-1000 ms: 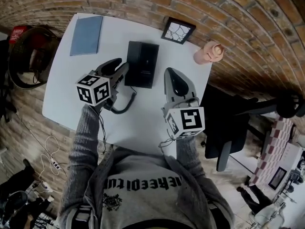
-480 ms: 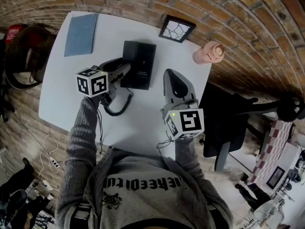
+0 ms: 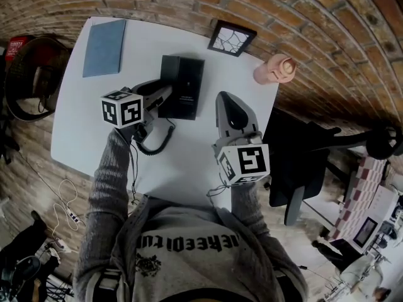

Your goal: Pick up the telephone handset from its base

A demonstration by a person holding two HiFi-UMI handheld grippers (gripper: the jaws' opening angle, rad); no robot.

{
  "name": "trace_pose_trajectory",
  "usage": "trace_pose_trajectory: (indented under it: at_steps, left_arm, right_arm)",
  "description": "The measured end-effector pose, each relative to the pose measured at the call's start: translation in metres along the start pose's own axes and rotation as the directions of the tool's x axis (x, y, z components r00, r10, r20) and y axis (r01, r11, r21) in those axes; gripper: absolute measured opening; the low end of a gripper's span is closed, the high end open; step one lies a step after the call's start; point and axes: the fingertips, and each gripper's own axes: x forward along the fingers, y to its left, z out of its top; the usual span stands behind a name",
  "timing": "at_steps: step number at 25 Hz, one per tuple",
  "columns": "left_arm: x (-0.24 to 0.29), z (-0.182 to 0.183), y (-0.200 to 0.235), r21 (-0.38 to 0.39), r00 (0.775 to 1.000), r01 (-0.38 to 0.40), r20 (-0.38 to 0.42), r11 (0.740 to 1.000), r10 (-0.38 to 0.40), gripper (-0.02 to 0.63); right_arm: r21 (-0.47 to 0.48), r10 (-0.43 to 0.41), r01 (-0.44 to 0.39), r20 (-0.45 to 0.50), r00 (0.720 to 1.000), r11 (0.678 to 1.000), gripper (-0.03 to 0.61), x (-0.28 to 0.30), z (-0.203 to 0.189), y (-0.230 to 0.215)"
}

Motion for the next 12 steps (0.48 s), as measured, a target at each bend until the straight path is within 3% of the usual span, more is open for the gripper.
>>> trace_pose_trajectory:
  at_steps: [10, 12]
  left_arm:
    - [-0.014, 0.009, -0.004, -0.133, 1.0, 0.01, 0.005, 0.991, -0.01, 0.09]
    - [-0.019, 0.012, -0.01, -0.126, 1.0, 0.018, 0.01, 0.992, -0.017, 0.071]
  right_arm:
    - [-0.018, 0.01, -0.01, 0.013, 1.0, 1.0, 0.003, -0.002, 0.01, 0.007]
    - [-0.021, 0.012, -0.011, 0.019, 1.0, 1.0, 0.003, -0.003, 0.013, 0.009]
